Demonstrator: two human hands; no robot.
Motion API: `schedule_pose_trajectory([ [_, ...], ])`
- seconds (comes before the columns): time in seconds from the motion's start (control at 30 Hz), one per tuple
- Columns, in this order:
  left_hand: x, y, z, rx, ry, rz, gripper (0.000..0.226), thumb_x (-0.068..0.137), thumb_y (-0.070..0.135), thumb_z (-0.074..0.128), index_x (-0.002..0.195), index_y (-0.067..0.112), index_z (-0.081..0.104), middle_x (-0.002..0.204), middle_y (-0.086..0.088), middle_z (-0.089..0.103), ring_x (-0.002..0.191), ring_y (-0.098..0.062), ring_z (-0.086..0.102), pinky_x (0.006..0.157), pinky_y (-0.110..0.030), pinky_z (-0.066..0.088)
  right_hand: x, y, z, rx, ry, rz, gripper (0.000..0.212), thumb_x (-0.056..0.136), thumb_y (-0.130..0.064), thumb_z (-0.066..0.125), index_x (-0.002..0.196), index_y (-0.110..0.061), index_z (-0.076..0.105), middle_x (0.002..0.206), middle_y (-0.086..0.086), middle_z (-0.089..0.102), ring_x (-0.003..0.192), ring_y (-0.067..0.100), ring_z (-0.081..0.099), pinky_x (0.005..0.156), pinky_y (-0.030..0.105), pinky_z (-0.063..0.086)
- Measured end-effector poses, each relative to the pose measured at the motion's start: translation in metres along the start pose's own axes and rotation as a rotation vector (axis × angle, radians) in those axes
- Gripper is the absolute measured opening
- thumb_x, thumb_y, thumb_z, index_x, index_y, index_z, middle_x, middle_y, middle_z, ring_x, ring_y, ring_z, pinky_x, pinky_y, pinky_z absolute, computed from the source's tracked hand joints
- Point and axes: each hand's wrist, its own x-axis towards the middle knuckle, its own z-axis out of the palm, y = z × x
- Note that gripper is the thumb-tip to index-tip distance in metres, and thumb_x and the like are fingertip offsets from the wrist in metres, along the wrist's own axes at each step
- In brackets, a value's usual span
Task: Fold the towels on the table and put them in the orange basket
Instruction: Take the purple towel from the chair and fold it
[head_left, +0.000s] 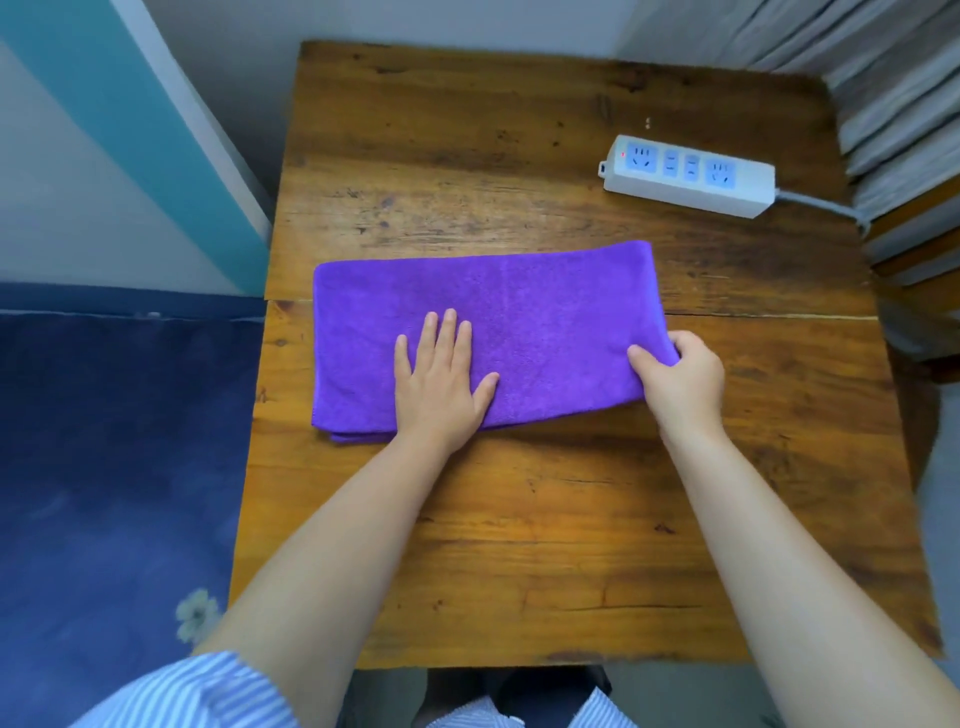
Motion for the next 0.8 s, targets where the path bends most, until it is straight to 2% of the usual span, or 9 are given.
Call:
schedule_pose_trajectory([
  [0.17, -0.006, -0.016, -0.010, -0.083, 0.021, 0.002, 0.058, 0.100, 0.039, 0.023, 0.150, 0.016, 0.006, 0.159, 0.000, -0.001, 0.146, -0.016, -0.006, 0.118, -0.039, -0.002, -0.027, -0.039, 0.012, 0.015, -0.121, -0.322, 0.018, 0.077, -0.024, 0.052, 0.080, -0.006, 0.051, 0.080, 0.008, 0.050, 0.077, 0.018, 0.044, 0.060, 0.021, 0.026],
  [0.27, -0.018, -0.038, -0.015, -0.113, 0.103, -0.091, 0.053, 0.100, 0.032, 0.025, 0.149, 0.013, 0.014, 0.158, -0.003, 0.007, 0.147, -0.019, 0.001, 0.118, -0.039, 0.004, -0.046, -0.062, 0.032, 0.044, -0.203, -0.428, 0.012, 0.081, -0.012, 0.059, 0.083, -0.002, 0.054, 0.081, 0.006, 0.049, 0.077, 0.017, 0.043, 0.060, 0.010, 0.031],
  [0.33, -0.031, -0.057, -0.015, -0.135, 0.178, -0.126, 0.049, 0.097, 0.027, 0.033, 0.142, 0.005, 0.035, 0.150, -0.014, 0.032, 0.140, -0.031, 0.028, 0.111, -0.044, 0.026, -0.057, -0.076, 0.049, 0.043, -0.252, -0.480, 0.008, 0.082, -0.003, 0.059, 0.086, 0.004, 0.056, 0.082, 0.006, 0.049, 0.079, 0.017, 0.043, 0.062, 0.015, 0.028],
  [0.4, -0.044, -0.075, -0.013, -0.188, 0.247, -0.189, 0.045, 0.088, 0.024, 0.040, 0.121, -0.002, 0.057, 0.118, -0.024, 0.059, 0.108, -0.043, 0.056, 0.085, -0.046, 0.048, -0.065, -0.087, 0.070, 0.049, -0.300, -0.500, 0.006, 0.082, -0.002, 0.060, 0.084, 0.002, 0.056, 0.081, 0.006, 0.049, 0.080, 0.017, 0.043, 0.066, 0.018, 0.026],
  [0.43, -0.052, -0.084, -0.012, -0.223, 0.243, -0.234, 0.042, 0.087, 0.022, 0.041, 0.116, -0.002, 0.060, 0.108, -0.024, 0.062, 0.098, -0.043, 0.057, 0.079, -0.045, 0.049, -0.069, -0.091, 0.082, 0.042, -0.326, -0.512, 0.006, 0.082, -0.003, 0.060, 0.082, -0.002, 0.054, 0.081, 0.006, 0.049, 0.080, 0.017, 0.043, 0.066, 0.018, 0.025],
  [0.47, -0.059, -0.093, -0.010, -0.256, 0.219, -0.278, 0.038, 0.090, 0.020, 0.043, 0.117, -0.001, 0.059, 0.107, -0.022, 0.060, 0.098, -0.042, 0.054, 0.080, -0.044, 0.047, -0.074, -0.095, 0.095, 0.027, -0.351, -0.524, 0.010, 0.082, -0.003, 0.059, 0.080, -0.007, 0.050, 0.080, 0.006, 0.048, 0.080, 0.018, 0.043, 0.065, 0.019, 0.024],
  [0.57, -0.072, -0.109, -0.003, -0.351, 0.159, -0.310, 0.034, 0.095, 0.019, 0.045, 0.124, 0.006, 0.055, 0.118, -0.016, 0.056, 0.112, -0.033, 0.048, 0.094, -0.038, 0.038, -0.080, -0.099, 0.127, -0.086, -0.425, -0.549, 0.012, 0.083, -0.006, 0.057, 0.082, -0.008, 0.046, 0.083, 0.006, 0.044, 0.089, 0.028, 0.048, 0.064, 0.021, 0.022],
  [0.63, -0.077, -0.117, 0.000, -0.472, 0.154, -0.282, 0.031, 0.095, 0.014, 0.044, 0.122, 0.005, 0.057, 0.121, -0.015, 0.057, 0.114, -0.030, 0.049, 0.095, -0.031, 0.036, -0.085, -0.103, 0.146, -0.185, -0.472, -0.543, 0.016, 0.084, -0.008, 0.055, 0.083, -0.009, 0.039, 0.086, 0.005, 0.042, 0.097, 0.030, 0.049, 0.066, 0.026, 0.024],
  [0.8, -0.081, -0.124, -0.002, -0.674, 0.211, -0.280, 0.030, 0.095, 0.002, 0.041, 0.116, 0.000, 0.062, 0.119, -0.014, 0.060, 0.113, -0.025, 0.053, 0.080, -0.009, 0.029, -0.096, -0.105, 0.171, -0.355, -0.610, -0.524, 0.016, 0.085, -0.014, 0.054, 0.087, -0.013, 0.039, 0.094, 0.010, 0.046, 0.103, 0.029, 0.049, 0.072, 0.030, 0.031],
])
